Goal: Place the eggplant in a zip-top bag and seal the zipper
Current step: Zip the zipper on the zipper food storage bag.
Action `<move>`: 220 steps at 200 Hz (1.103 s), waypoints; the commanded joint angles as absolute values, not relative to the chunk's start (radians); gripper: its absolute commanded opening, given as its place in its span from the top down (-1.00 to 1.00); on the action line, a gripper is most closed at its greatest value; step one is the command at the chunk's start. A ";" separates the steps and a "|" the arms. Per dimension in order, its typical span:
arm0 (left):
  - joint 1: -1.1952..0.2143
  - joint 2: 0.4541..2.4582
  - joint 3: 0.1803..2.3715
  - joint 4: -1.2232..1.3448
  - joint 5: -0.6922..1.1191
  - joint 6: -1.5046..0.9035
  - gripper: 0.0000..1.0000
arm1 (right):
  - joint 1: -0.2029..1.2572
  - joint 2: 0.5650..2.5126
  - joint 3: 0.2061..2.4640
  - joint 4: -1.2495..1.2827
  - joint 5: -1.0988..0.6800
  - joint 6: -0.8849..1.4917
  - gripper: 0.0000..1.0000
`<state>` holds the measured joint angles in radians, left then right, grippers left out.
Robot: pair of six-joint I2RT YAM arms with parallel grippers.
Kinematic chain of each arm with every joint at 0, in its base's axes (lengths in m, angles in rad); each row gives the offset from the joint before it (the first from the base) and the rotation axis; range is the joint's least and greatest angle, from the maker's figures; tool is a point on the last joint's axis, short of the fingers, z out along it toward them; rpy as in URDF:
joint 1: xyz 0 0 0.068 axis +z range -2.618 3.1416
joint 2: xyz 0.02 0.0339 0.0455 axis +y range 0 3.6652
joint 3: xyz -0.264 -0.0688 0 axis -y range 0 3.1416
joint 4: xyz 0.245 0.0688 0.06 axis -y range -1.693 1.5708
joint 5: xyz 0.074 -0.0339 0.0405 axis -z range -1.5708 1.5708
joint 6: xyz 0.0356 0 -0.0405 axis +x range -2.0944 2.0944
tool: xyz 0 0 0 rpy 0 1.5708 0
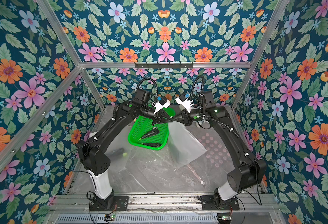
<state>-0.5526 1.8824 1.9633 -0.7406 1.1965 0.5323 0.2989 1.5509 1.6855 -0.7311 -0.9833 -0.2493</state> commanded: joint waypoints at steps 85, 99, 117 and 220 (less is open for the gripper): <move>-0.551 1.881 1.965 -0.751 1.180 0.546 0.83 | 0.301 1.550 1.702 -0.750 -1.017 -0.278 1.00; -0.551 1.879 1.969 -0.743 1.182 0.545 0.71 | 0.301 1.555 1.703 -0.756 -1.020 -0.281 1.00; -0.551 1.879 1.976 -0.736 1.187 0.540 0.67 | 0.301 1.559 1.703 -0.761 -1.020 -0.285 1.00; -0.551 1.885 1.993 -0.734 1.196 0.538 1.00 | 0.312 1.586 1.715 -0.813 -0.972 -0.320 1.00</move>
